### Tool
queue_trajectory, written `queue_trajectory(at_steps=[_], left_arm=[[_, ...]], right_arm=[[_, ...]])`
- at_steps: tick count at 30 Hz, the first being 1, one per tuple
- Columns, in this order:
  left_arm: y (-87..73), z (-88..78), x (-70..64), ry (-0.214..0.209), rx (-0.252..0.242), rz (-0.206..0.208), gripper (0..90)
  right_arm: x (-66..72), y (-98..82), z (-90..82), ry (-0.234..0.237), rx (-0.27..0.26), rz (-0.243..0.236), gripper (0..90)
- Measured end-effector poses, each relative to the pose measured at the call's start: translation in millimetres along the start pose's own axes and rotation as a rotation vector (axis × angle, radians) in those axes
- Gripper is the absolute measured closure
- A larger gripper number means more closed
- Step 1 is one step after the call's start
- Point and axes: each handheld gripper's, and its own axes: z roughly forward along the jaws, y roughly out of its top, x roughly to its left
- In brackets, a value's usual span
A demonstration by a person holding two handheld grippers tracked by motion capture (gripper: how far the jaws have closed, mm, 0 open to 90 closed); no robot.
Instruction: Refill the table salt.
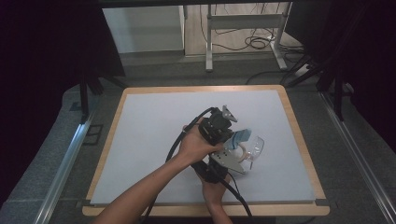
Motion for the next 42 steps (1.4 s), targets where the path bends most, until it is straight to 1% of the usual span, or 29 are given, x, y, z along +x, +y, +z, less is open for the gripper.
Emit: queue_trajectory(at_steps=[7, 8, 9, 17, 18, 22, 42], left_arm=[[0.1, 0.3, 0.2, 0.001, 0.000, 0.000, 89.5], [0.2, 0.1, 0.4, 0.001, 0.002, 0.001, 89.5], [0.3, 0.1, 0.5, 0.001, 0.002, 0.001, 89.5], [0.2, -0.2, 0.6, 0.002, 0.002, 0.001, 89.5], [0.3, -0.4, 0.5, 0.002, 0.002, 0.001, 89.5], [0.6, -0.6, 0.5, 0.002, 0.001, 0.004, 89.5], [1.0, -1.0, -0.1, 0.007, 0.007, 0.010, 89.4]], right_arm=[[-0.1, 0.1, 0.4, 0.000, 0.000, -0.002, 54.2], [0.3, 0.3, 0.3, 0.001, 0.002, 0.003, 54.2], [-0.2, 0.3, 0.7, 0.001, 0.000, -0.003, 54.2], [0.1, 0.3, 0.7, 0.001, 0.001, -0.005, 54.2], [0.4, 0.5, 0.5, 0.002, 0.001, 0.001, 54.2], [0.3, 0.9, 0.6, 0.001, -0.001, -0.006, 54.2], [1.6, 0.7, 0.1, 0.000, -0.009, 0.005, 54.2]])
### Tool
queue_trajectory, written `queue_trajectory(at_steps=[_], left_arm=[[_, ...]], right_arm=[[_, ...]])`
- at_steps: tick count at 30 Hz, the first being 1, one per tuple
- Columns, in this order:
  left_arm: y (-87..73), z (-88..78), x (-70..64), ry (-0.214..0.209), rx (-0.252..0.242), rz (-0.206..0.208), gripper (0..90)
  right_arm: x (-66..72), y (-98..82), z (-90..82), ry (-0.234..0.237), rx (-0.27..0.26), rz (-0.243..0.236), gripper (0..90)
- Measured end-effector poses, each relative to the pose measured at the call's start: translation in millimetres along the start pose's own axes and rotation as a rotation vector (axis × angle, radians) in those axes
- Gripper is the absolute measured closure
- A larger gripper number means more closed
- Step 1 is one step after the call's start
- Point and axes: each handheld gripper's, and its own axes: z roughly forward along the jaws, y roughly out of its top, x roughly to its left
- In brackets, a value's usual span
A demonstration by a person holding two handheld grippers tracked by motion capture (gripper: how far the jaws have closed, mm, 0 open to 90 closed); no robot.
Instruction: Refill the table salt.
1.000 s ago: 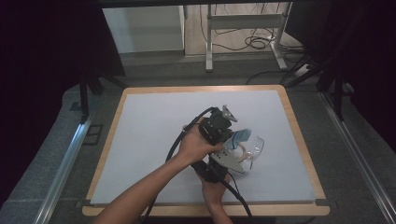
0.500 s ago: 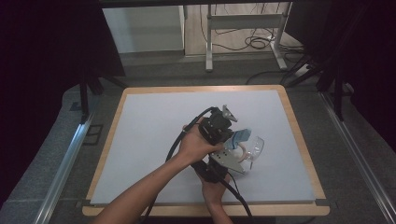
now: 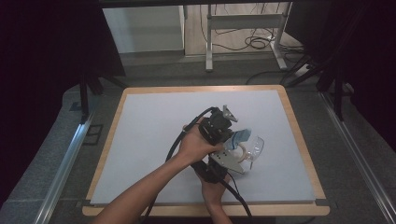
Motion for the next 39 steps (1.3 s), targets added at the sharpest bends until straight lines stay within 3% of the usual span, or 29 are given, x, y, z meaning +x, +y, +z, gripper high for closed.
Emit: queue_trajectory(at_steps=[39], left_arm=[[0.7, 1.7, -1.1, -0.002, 0.009, 0.005, 89.3]], right_arm=[[1.2, -1.3, -0.7, -0.009, -0.015, 0.001, 54.2]])
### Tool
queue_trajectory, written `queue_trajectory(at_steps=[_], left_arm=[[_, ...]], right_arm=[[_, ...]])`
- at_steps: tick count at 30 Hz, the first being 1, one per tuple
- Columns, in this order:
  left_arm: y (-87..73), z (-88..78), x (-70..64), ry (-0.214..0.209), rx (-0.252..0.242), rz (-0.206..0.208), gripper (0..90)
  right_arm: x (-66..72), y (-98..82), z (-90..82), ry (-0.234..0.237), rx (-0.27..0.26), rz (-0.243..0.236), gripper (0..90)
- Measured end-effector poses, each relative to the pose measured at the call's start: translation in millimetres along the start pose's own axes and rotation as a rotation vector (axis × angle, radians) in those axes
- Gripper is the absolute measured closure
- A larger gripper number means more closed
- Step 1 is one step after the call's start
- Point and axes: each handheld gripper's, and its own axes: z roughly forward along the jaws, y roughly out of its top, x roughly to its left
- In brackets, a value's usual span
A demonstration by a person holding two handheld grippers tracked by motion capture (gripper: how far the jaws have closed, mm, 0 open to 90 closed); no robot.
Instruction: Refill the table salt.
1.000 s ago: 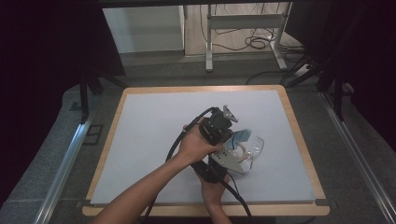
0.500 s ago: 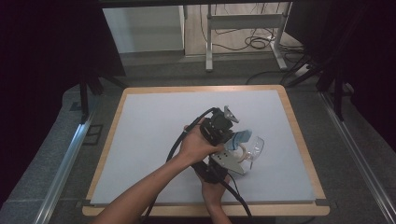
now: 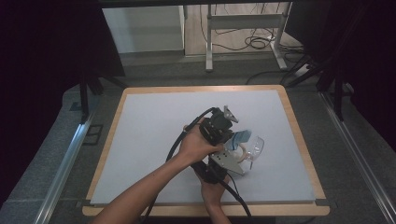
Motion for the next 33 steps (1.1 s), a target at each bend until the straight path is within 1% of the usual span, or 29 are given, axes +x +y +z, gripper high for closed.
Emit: queue_trajectory(at_steps=[2, 8, 20, 25, 33], left_arm=[[0.3, 0.1, 0.3, -0.001, 0.000, 0.000, 89.3], [1.4, -0.2, 0.0, -0.002, -0.003, 0.002, 89.3], [1.7, 1.1, 0.2, -0.006, -0.003, -0.001, 89.3], [2.9, 2.1, -0.7, -0.002, 0.006, 0.009, 89.3], [4.0, 3.7, -1.4, -0.001, 0.014, 0.012, 89.3]], right_arm=[[0.1, 0.2, -0.1, 0.003, 0.003, 0.005, 54.2], [-0.7, 1.9, -1.0, -0.001, 0.005, -0.002, 54.2], [-1.2, 2.5, -0.9, -0.001, 0.008, 0.000, 54.2], [-1.8, 2.2, -1.1, -0.004, 0.002, 0.000, 54.2], [-2.2, 2.1, -0.8, -0.007, -0.003, 0.009, 54.3]])
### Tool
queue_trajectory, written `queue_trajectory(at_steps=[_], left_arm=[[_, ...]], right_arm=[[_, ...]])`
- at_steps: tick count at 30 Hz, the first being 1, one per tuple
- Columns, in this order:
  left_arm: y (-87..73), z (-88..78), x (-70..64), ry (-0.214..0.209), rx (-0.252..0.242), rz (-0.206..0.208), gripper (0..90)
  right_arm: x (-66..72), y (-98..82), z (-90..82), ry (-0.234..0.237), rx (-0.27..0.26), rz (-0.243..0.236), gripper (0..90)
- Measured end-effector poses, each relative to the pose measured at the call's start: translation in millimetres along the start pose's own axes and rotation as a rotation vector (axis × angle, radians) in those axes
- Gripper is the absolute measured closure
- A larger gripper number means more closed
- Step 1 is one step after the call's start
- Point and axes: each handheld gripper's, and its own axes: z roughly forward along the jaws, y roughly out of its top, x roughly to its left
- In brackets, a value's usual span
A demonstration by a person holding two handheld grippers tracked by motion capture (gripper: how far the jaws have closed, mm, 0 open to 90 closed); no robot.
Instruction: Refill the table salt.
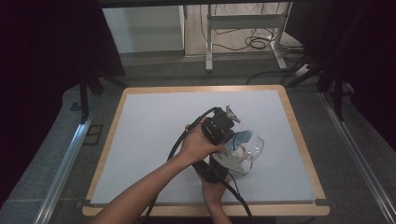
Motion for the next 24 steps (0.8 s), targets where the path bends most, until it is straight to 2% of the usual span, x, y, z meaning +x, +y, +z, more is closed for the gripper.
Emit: queue_trajectory(at_steps=[24], left_arm=[[-0.1, 7.0, -1.2, 0.001, 0.015, 0.005, 89.2]], right_arm=[[-3.1, -3.8, -0.9, -0.002, 0.000, 0.019, 54.3]])
